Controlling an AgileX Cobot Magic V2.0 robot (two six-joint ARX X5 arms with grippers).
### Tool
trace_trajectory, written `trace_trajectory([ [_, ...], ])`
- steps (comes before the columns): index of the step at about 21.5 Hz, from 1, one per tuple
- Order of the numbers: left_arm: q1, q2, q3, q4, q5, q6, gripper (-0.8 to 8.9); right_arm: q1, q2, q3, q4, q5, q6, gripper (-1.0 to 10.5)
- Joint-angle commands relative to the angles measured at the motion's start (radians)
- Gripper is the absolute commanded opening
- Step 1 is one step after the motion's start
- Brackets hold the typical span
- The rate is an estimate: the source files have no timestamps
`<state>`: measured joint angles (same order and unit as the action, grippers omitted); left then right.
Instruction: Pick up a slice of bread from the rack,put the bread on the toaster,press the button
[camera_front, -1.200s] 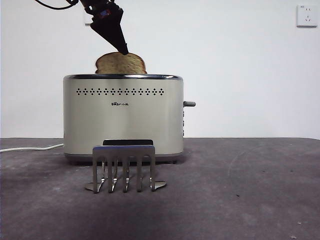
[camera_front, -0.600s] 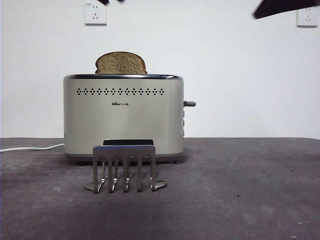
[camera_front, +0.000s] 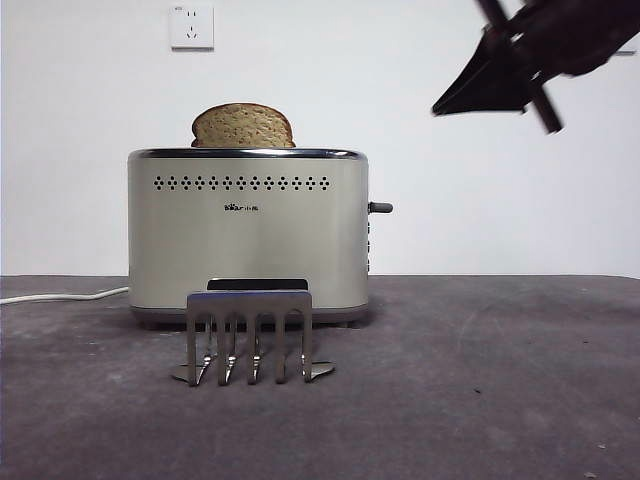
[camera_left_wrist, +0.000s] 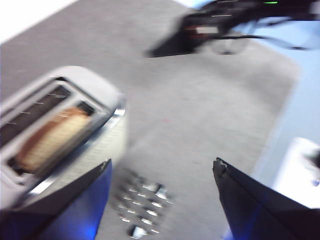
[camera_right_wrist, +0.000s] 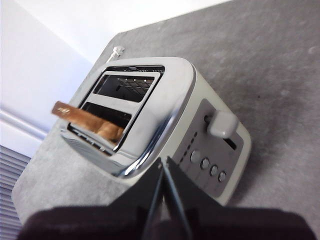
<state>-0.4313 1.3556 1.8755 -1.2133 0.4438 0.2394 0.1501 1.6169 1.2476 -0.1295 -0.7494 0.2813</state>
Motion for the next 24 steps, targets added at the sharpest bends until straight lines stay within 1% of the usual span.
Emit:
trace_trajectory([
  [1, -0.002, -0.017, -0.004, -0.021, 0.023, -0.012, 3.46, 0.018, 0.084, 0.066, 0.010, -0.002, 0.013, -0.1],
  [4, -0.002, -0.031, -0.004, -0.038, 0.035, -0.015, 3.46, 0.035, 0.170, 0.134, 0.010, -0.001, 0.014, -0.1],
  [6, -0.002, -0.033, -0.004, -0.039, 0.035, -0.034, 3.46, 0.042, 0.220, 0.171, 0.010, 0.003, 0.014, -0.1],
  [11, -0.002, -0.035, -0.004, -0.042, 0.036, -0.038, 3.46, 0.063, 0.315, 0.230, 0.010, 0.048, 0.009, -0.1],
  [13, -0.002, -0.035, -0.004, -0.045, 0.036, -0.038, 3.46, 0.069, 0.335, 0.232, 0.021, 0.056, -0.006, -0.1],
  [16, -0.002, -0.035, -0.004, -0.045, 0.035, -0.038, 3.46, 0.076, 0.369, 0.233, 0.032, 0.105, -0.027, -0.1],
  [19, -0.002, -0.035, -0.004, -0.045, 0.035, -0.037, 3.46, 0.076, 0.404, 0.232, 0.029, 0.124, -0.046, -0.1],
  [22, -0.002, -0.035, -0.004, -0.045, 0.034, -0.037, 3.46, 0.078, 0.437, 0.232, 0.018, 0.123, -0.054, -0.1],
  [24, -0.002, -0.035, -0.004, -0.045, 0.034, -0.037, 3.46, 0.085, 0.453, 0.232, -0.005, 0.125, -0.076, -0.1],
])
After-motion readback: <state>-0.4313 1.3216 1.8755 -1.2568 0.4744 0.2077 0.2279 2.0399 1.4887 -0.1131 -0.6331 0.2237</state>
